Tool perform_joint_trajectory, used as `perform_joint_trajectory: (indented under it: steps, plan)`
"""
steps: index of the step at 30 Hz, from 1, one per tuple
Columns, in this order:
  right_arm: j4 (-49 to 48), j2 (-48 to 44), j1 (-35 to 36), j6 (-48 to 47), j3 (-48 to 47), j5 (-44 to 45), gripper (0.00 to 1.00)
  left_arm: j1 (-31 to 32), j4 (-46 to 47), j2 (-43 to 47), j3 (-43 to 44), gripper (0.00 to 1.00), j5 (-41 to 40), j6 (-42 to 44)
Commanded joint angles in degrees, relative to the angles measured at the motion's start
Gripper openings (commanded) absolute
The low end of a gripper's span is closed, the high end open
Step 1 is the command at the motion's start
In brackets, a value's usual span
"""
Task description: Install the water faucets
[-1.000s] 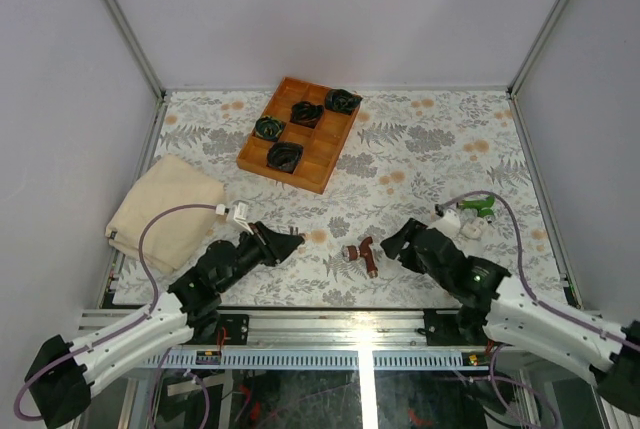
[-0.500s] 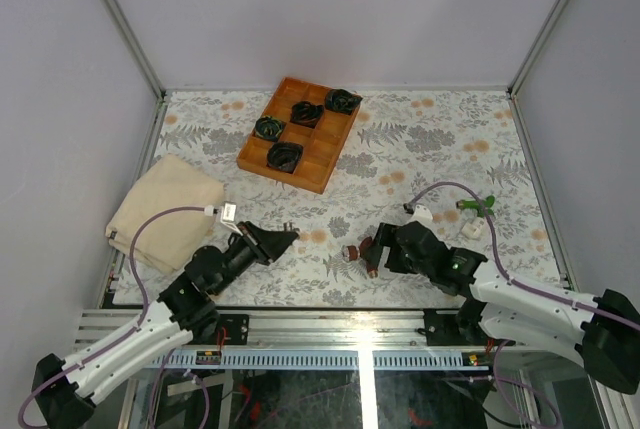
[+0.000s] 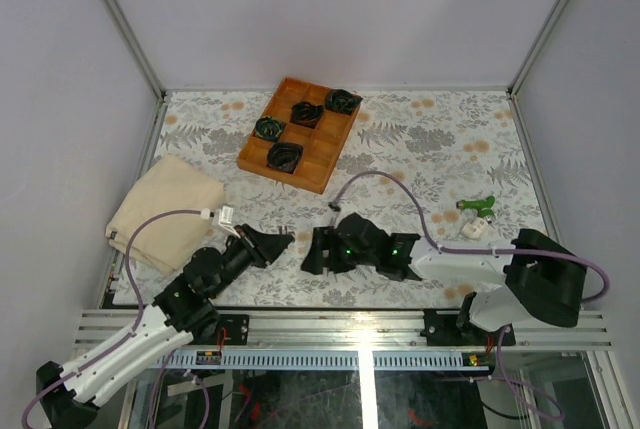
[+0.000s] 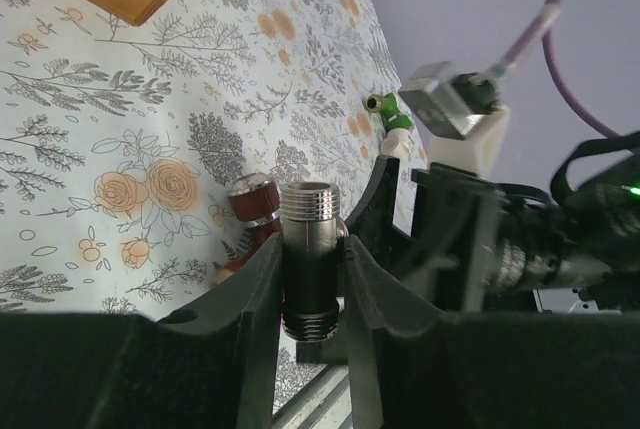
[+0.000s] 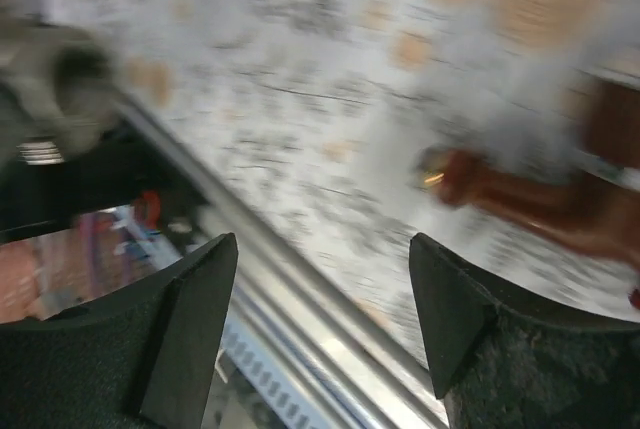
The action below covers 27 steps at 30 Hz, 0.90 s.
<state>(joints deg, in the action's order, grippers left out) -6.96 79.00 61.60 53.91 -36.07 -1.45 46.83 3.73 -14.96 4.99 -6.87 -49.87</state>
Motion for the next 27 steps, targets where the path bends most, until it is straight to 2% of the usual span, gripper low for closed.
perform_joint_trajectory:
  steps: [1, 4, 8, 10, 12, 14, 16, 17, 21, 24, 27]
  plan:
    - [-14.12, 2.85, 3.02, -1.88, -5.06, -1.55, 0.77, -0.33, -3.31, 3.54, 3.44, 0.00, -3.56, 0.87]
    - [-7.51, 0.28, 2.99, -5.55, -5.59, 5.96, 0.78, -0.29, -4.81, 3.98, 3.94, 0.00, -3.93, 1.31]
    - [9.33, -4.45, 2.75, -7.12, -6.96, 21.73, 0.80, -0.33, -2.30, 2.22, 2.57, 0.00, -1.90, 1.69]
    - [11.00, -7.01, 2.02, -5.99, -5.05, 23.78, 0.80, -0.33, 0.66, -0.60, 1.49, 0.00, -0.23, 1.39]
    - [8.53, -9.82, 0.28, -3.30, -0.40, 22.19, 0.81, -0.53, 4.15, -4.92, 0.85, 0.00, 2.05, 1.89]
    - [3.12, -12.74, -2.98, 0.15, 5.24, 16.99, 0.81, -2.46, 7.59, -10.74, 0.96, 0.00, 6.12, 2.33]
    - [-3.08, -15.12, -5.84, 3.08, 10.87, 12.94, 0.81, -6.84, 13.38, -16.65, 0.64, 0.00, 14.48, 1.66]
    - [-5.25, -15.74, -6.79, 3.68, 13.26, 11.28, 0.81, -10.80, 16.96, -19.59, 0.02, 0.00, 21.46, 0.84]
    - [-11.76, -15.35, -8.87, 5.12, 16.50, 5.79, 0.81, -22.03, 31.73, -32.36, -2.64, 0.00, 39.23, -2.42]
    - [-17.06, -13.79, -9.73, 6.71, 18.98, 3.61, 0.81, -24.99, 38.72, -39.25, -2.99, 0.00, 45.19, -2.75]
    - [-22.92, -11.56, -10.48, 7.51, 20.66, 1.33, 0.81, -25.03, 43.86, -45.01, -2.57, 0.00, 46.77, -3.08]
